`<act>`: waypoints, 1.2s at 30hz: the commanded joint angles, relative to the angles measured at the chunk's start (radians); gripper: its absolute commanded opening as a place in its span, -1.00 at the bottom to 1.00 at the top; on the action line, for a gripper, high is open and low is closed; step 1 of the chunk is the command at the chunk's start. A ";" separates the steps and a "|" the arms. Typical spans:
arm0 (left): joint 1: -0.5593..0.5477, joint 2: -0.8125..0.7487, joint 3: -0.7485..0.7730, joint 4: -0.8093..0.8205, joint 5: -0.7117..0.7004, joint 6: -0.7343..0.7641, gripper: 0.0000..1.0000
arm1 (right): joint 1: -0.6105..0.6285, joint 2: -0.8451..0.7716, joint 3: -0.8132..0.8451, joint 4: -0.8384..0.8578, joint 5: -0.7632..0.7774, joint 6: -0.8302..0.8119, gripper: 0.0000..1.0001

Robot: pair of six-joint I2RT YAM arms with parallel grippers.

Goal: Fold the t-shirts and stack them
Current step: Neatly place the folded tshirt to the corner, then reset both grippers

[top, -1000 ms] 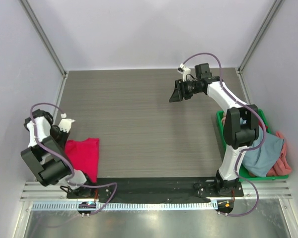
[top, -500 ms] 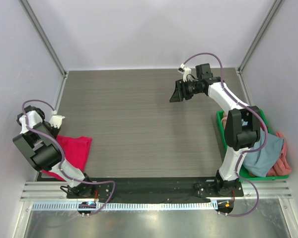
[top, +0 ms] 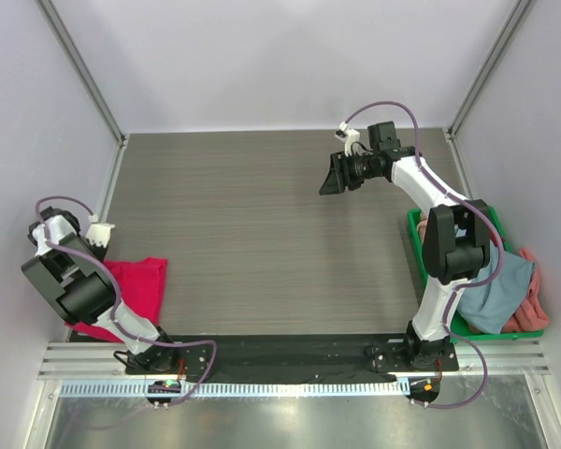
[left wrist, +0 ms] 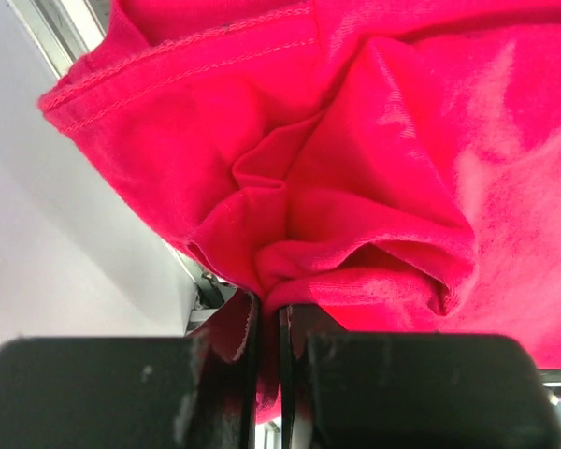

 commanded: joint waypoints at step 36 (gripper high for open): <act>-0.566 -0.036 0.537 0.193 0.383 -0.797 0.99 | 0.043 -0.243 -0.089 0.210 0.804 0.173 0.99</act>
